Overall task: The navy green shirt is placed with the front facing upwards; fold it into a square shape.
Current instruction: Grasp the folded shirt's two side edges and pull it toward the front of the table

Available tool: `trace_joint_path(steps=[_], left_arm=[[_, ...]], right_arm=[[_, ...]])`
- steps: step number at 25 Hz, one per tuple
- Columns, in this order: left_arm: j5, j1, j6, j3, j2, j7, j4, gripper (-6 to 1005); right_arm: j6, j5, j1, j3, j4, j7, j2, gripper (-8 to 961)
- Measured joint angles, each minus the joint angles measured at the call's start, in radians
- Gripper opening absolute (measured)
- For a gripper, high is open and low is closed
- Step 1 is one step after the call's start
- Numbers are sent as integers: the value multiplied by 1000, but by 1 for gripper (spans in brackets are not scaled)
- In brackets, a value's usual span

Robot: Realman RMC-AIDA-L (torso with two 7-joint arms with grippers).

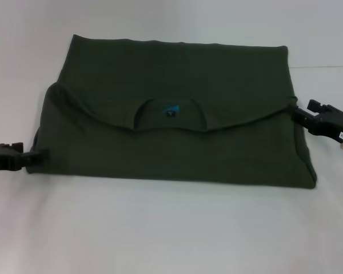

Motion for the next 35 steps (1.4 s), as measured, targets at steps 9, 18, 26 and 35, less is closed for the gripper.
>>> trace_joint_path(steps=[9,18,26,35], left_arm=[[39,-8,-3,27,0,0,-24,800],[51,-10,-34,48,0,1,-25,647],[52,-6,-54,47,-6,3,-25,379],[48,-6,-40,49,-8,10,-25,170]], right_arm=[[-17,3,-11,-12,2,7,-1,696],[-39,4,-21,-12,2,9,-1,691],[-64,4,-34,-12,1,9,-1,689],[-141,-2,-84,-31,-36,9,-3,693]])
